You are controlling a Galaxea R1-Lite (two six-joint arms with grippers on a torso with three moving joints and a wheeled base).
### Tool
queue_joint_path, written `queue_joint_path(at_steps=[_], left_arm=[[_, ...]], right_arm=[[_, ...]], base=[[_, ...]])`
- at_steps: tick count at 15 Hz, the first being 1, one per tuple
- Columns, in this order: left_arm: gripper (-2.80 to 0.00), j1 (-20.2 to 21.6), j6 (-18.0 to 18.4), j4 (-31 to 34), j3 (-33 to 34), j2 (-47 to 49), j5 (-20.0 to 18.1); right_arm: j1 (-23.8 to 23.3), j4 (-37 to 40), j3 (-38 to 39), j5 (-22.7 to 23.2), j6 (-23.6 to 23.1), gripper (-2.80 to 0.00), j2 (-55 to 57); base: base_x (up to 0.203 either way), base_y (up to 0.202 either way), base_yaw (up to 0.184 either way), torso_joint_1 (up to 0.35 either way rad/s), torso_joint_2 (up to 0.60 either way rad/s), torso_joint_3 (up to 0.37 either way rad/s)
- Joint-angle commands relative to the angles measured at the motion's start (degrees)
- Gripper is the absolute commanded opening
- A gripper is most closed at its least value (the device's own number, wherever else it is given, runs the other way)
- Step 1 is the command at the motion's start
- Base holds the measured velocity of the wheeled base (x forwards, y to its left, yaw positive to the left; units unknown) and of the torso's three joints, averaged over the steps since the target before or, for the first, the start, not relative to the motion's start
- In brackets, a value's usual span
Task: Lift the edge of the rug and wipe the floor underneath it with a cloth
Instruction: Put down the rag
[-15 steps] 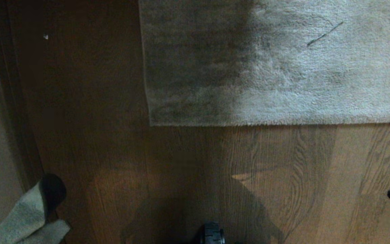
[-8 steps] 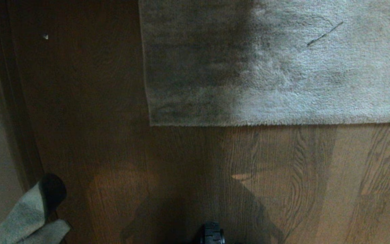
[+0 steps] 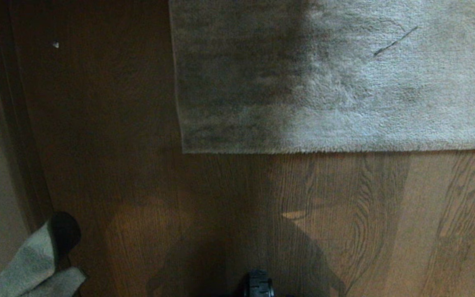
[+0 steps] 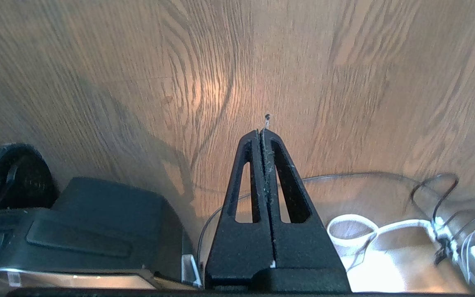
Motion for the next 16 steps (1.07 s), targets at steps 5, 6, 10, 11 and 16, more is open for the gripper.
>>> queue_joint_path(at_steps=[5, 6, 10, 11, 16], left_arm=[[-2.8, 0.0, 0.0, 0.0, 0.0, 0.0, 0.0], [-2.8, 0.0, 0.0, 0.0, 0.0, 0.0, 0.0], [-2.8, 0.0, 0.0, 0.0, 0.0, 0.0, 0.0], [-2.8, 0.0, 0.0, 0.1, 0.0, 0.0, 0.0], [-2.8, 0.0, -0.1, 0.1, 0.0, 0.0, 0.0]], right_arm=[[5.1, 3.2, 0.0, 0.2, 0.2, -2.8, -10.6], [5.5, 3.5, 0.0, 0.2, 0.3, -2.8, -12.6], [6.0, 3.6, -0.1, 2.9, 0.3, -2.8, -20.1], [6.0, 3.6, -0.1, 3.0, 0.3, -2.8, -20.1], [6.0, 3.6, -0.1, 3.0, 0.5, -2.8, -20.1]], base=[[0.0, 0.0, 0.0, 0.0, 0.0, 0.0], [0.0, 0.0, 0.0, 0.0, 0.0, 0.0], [0.0, 0.0, 0.0, 0.0, 0.0, 0.0], [0.0, 0.0, 0.0, 0.0, 0.0, 0.0], [0.0, 0.0, 0.0, 0.0, 0.0, 0.0]])
